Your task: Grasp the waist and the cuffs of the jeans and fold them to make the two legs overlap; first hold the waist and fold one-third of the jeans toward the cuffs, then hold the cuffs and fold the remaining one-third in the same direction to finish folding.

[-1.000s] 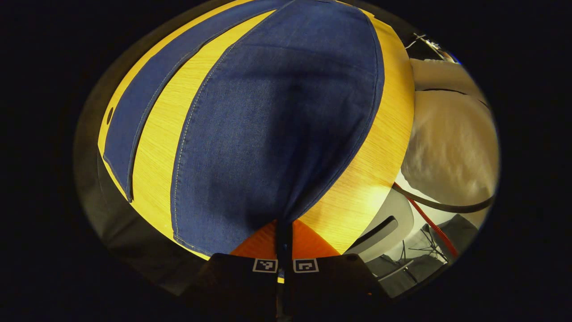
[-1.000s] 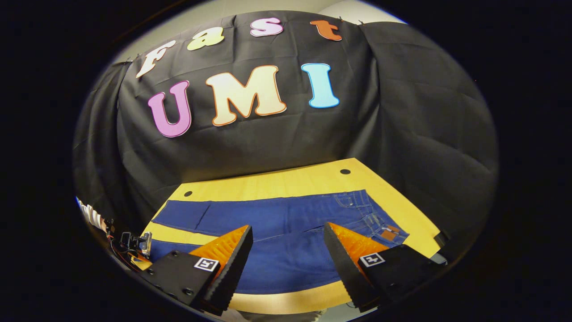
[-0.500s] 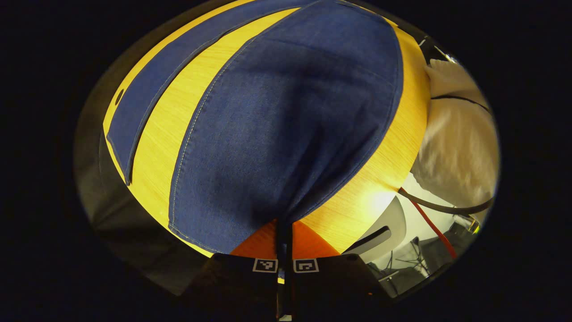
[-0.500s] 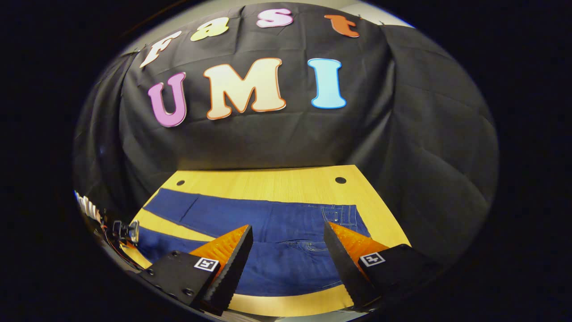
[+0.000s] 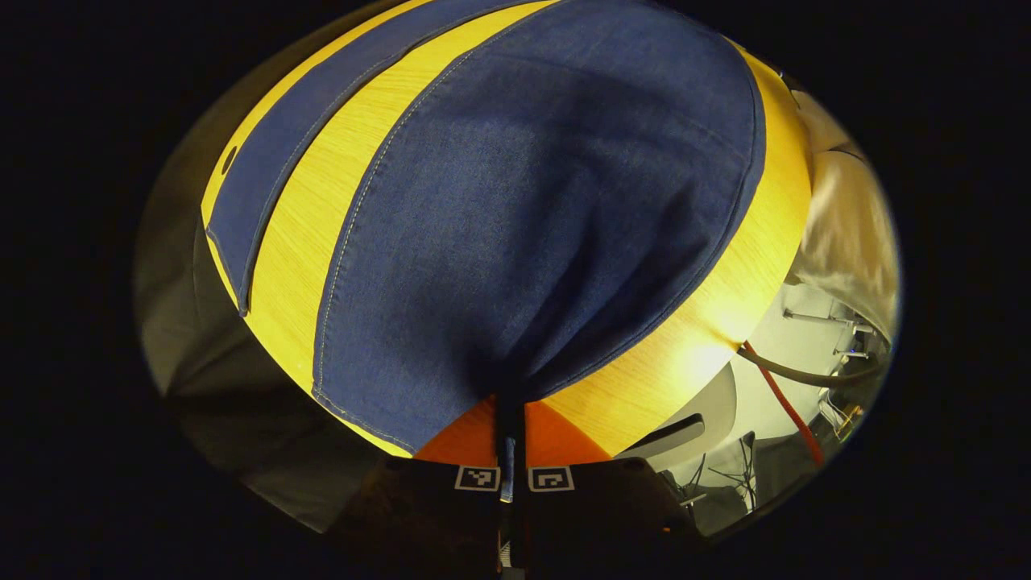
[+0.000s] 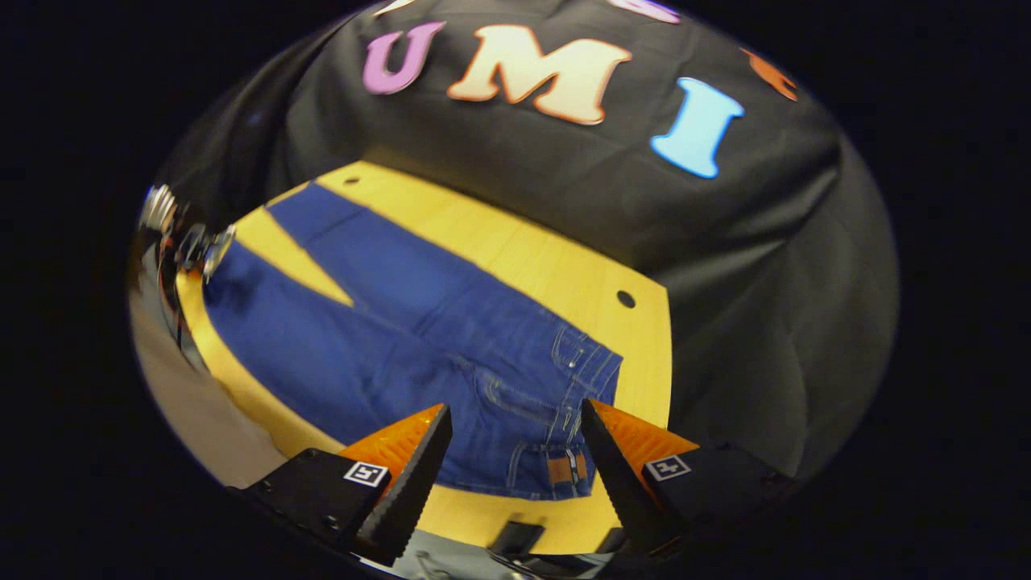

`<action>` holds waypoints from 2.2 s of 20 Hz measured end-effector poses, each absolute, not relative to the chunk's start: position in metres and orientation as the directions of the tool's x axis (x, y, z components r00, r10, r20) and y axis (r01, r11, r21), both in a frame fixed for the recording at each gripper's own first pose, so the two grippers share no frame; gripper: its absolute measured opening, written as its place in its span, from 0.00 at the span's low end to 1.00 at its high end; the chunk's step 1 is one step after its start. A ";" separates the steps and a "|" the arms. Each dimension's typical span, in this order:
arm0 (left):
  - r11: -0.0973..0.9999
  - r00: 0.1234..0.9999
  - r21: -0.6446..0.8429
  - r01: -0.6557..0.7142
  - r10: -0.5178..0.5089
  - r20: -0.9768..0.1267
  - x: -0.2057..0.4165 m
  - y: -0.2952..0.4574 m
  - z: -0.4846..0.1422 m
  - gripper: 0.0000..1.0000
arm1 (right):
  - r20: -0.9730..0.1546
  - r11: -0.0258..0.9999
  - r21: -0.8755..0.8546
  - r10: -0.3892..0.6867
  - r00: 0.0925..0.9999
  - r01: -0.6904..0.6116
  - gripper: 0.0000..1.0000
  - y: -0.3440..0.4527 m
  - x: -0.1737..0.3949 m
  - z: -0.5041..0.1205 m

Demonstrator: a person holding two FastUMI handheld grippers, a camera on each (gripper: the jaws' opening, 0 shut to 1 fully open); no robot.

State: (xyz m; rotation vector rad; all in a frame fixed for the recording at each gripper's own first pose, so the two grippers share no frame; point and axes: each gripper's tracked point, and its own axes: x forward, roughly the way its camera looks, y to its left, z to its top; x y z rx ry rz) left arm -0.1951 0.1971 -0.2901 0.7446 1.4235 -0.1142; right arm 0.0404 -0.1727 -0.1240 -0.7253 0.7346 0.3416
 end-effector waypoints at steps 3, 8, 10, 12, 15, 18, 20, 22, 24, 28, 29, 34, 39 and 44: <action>0.769 0.193 0.423 0.479 0.378 -0.906 -0.195 0.197 -0.290 0.00 | -0.806 0.589 -0.471 0.016 0.592 -0.657 0.99 -0.188 0.027 -0.166; 0.752 0.186 0.456 0.475 0.421 -0.888 -0.195 0.199 -0.288 0.00 | -0.911 0.331 -0.404 -0.065 0.407 -0.853 0.99 -0.212 0.002 -0.227; 0.758 0.183 0.459 0.463 0.425 -0.886 -0.195 0.199 -0.289 0.00 | -0.935 0.238 -0.356 -0.109 0.339 -0.904 0.99 -0.228 -0.003 -0.252; 0.762 0.182 0.462 0.452 0.429 -0.885 -0.195 0.198 -0.289 0.00 | -0.943 0.146 -0.318 -0.155 0.295 -0.937 1.00 -0.239 -0.006 -0.268; 0.757 0.182 0.471 0.453 0.438 -0.880 -0.195 0.199 -0.289 0.00 | -0.945 0.071 -0.283 -0.194 0.265 -0.957 1.00 -0.244 -0.003 -0.284; 0.757 0.181 0.474 0.449 0.442 -0.879 -0.195 0.198 -0.289 0.00 | -0.946 0.053 -0.247 -0.230 0.229 -0.968 1.00 -0.250 0.003 -0.295; 0.758 0.181 0.475 0.447 0.443 -0.878 -0.195 0.198 -0.290 0.00 | -0.945 0.046 -0.227 -0.253 0.208 -0.973 1.00 -0.255 0.006 -0.302; 0.759 0.180 0.475 0.446 0.443 -0.878 -0.195 0.198 -0.290 0.00 | -0.943 0.038 -0.213 -0.270 0.195 -0.976 1.00 -0.257 0.007 -0.307; 0.759 0.179 0.474 0.446 0.443 -0.878 -0.195 0.199 -0.290 0.00 | -0.944 0.028 -0.182 -0.284 0.166 -0.983 1.00 -0.256 0.002 -0.308; 0.760 0.173 0.469 0.450 0.441 -0.881 -0.194 0.198 -0.291 0.00 | -0.938 0.037 -0.159 -0.317 0.139 -0.987 0.97 -0.257 0.001 -0.312; 0.760 0.170 0.466 0.453 0.440 -0.882 -0.195 0.198 -0.291 0.00 | -0.935 0.039 -0.160 -0.327 0.138 -0.986 0.97 -0.257 0.002 -0.312; 0.765 0.154 0.450 0.462 0.430 -0.890 -0.195 0.198 -0.291 0.00 | -0.932 0.092 -0.170 -0.337 0.130 -0.981 0.94 -0.255 0.006 -0.311; 0.771 0.125 0.418 0.480 0.412 -0.903 -0.195 0.199 -0.290 0.00 | -0.931 0.183 -0.220 -0.332 0.151 -0.958 0.59 -0.253 0.027 -0.311; 0.773 0.091 0.363 0.520 0.373 -0.923 -0.197 0.199 -0.289 0.00 | -0.915 0.255 -0.329 -0.326 0.239 -0.909 0.06 -0.254 0.032 -0.309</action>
